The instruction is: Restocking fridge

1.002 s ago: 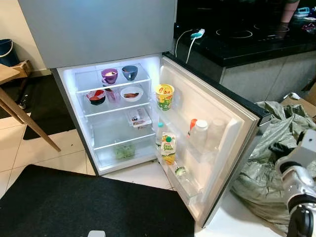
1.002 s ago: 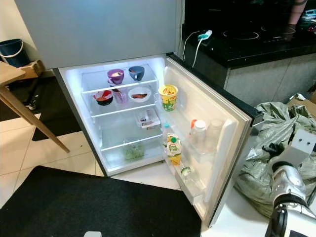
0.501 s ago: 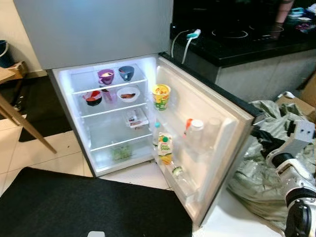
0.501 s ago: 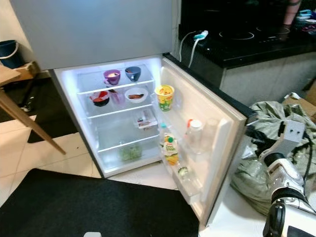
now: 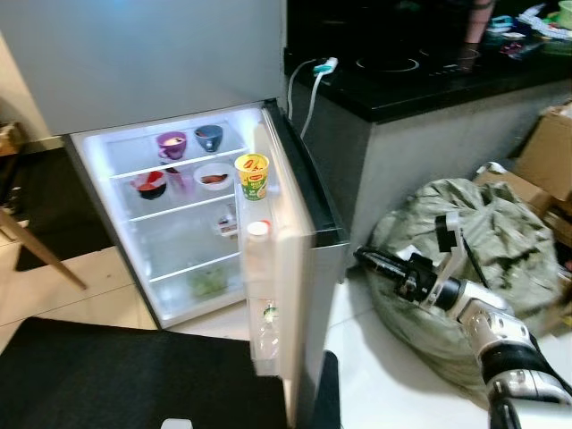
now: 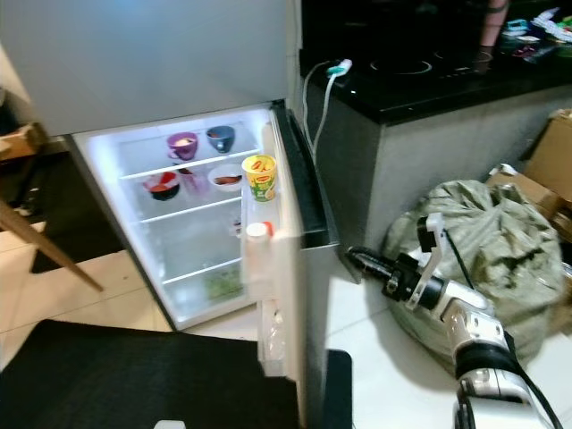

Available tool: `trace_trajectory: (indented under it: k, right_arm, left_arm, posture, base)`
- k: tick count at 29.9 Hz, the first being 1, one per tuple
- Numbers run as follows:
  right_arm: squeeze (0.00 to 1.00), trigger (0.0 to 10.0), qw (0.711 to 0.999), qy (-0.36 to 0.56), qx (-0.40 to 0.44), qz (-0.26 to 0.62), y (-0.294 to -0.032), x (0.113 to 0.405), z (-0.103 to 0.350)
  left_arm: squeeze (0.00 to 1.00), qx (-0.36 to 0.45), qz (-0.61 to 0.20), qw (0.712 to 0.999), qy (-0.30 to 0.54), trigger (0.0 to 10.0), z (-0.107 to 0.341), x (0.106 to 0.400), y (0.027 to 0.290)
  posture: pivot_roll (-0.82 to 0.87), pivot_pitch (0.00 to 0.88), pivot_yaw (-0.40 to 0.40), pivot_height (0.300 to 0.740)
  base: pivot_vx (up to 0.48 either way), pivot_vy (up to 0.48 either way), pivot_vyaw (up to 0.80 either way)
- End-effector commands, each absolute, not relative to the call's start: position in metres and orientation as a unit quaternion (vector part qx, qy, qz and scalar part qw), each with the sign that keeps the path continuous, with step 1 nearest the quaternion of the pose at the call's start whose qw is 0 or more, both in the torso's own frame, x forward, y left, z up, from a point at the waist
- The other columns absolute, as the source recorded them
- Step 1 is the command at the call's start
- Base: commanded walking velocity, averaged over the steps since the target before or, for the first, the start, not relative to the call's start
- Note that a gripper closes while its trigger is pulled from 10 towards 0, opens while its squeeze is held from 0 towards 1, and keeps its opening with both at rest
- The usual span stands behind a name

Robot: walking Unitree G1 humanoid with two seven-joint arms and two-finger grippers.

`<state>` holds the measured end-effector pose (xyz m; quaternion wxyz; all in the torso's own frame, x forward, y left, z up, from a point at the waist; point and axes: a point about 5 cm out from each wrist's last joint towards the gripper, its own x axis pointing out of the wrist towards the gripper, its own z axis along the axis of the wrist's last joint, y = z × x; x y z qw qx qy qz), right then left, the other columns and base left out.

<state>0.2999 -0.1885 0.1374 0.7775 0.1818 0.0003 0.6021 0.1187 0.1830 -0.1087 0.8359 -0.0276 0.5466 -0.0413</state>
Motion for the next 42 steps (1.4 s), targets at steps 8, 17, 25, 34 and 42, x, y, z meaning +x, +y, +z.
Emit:
trace_trajectory:
  k: [8,17,25,34,42]
  right_arm:
    - [0.00,10.0,0.845,0.014,0.105,0.524,-0.170,0.323,0.119]
    - [0.00,10.0,0.947,0.148,0.040,0.281,-0.207,0.327,0.073]
    - [0.00,10.0,0.940,0.295,-0.036,0.167,-0.233,0.284,0.009]
    - [0.00,10.0,0.906,0.403,-0.069,0.107,-0.242,0.233,-0.039]
    - [0.00,10.0,0.876,0.473,-0.067,0.067,-0.247,0.188,-0.067]
  left_arm:
    - [0.00,-0.022,-0.044,0.830,0.555,10.0,-0.110,0.115,0.185]
    - [0.00,-0.017,-0.044,0.830,0.556,10.0,-0.110,0.114,0.187]
    - [0.00,-0.019,-0.046,0.831,0.555,10.0,-0.110,0.116,0.185]
    - [0.00,-0.019,-0.046,0.830,0.556,10.0,-0.110,0.116,0.184]
    - [0.00,-0.016,-0.044,0.829,0.557,10.0,-0.110,0.116,0.183]
  posture:
    - [-0.05,0.000,0.019,0.740]
    - [-0.05,0.000,0.016,0.740]
    - [-0.05,0.000,0.013,0.740]
    - [-0.06,0.000,0.011,0.740]
    - [-0.06,0.000,0.015,0.740]
  base:
    - [0.000,0.000,0.00]
    - [0.000,0.000,0.00]
    - [0.000,0.000,0.55]
    - [0.000,0.000,0.68]
    - [0.000,0.000,0.69]
